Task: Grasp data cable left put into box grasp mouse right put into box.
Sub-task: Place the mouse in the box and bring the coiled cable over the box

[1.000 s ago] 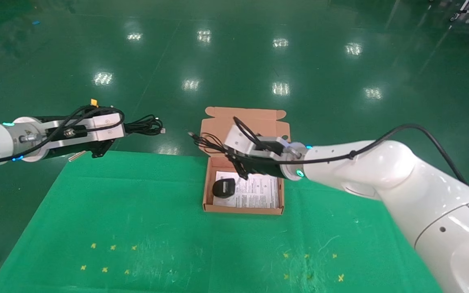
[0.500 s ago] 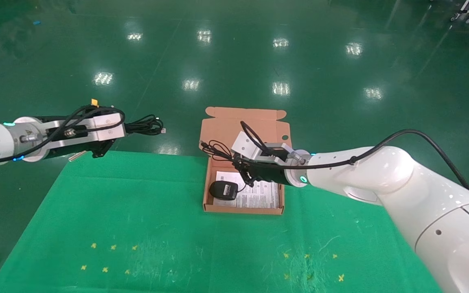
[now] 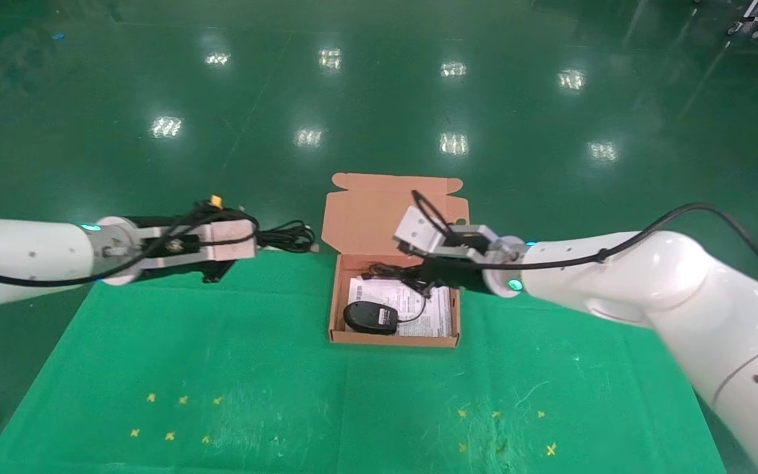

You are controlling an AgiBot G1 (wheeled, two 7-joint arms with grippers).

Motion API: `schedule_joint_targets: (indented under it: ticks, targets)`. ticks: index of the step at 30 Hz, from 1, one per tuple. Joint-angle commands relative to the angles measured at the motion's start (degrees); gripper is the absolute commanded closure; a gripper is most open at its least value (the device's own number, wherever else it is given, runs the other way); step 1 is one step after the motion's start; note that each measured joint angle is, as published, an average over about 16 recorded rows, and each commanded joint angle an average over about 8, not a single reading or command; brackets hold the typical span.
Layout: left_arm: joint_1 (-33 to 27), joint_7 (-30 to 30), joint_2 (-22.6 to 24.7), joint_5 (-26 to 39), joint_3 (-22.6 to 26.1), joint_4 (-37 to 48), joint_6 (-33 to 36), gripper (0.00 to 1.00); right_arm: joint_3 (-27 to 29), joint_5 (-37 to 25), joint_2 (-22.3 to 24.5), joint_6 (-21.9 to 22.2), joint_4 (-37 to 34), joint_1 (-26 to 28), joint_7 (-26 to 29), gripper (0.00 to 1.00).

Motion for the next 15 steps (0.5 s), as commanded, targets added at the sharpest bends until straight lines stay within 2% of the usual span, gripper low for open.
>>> schedule_joint_targets:
  ticks: [1,15]
  targets:
    - [0.4,1.8,1.6,-1.1,0.4,1.6,-0.4,1.0,0.1,-0.1,1.2,0.0,0.7,0.3,0.0,0.0]
    - [2.2,22.7,17.9,-9.8,-0.1,21.2,-11.0,1.0,-0.7,-2.8,13.8,-0.5,10.1,1.0,4.6,0.0]
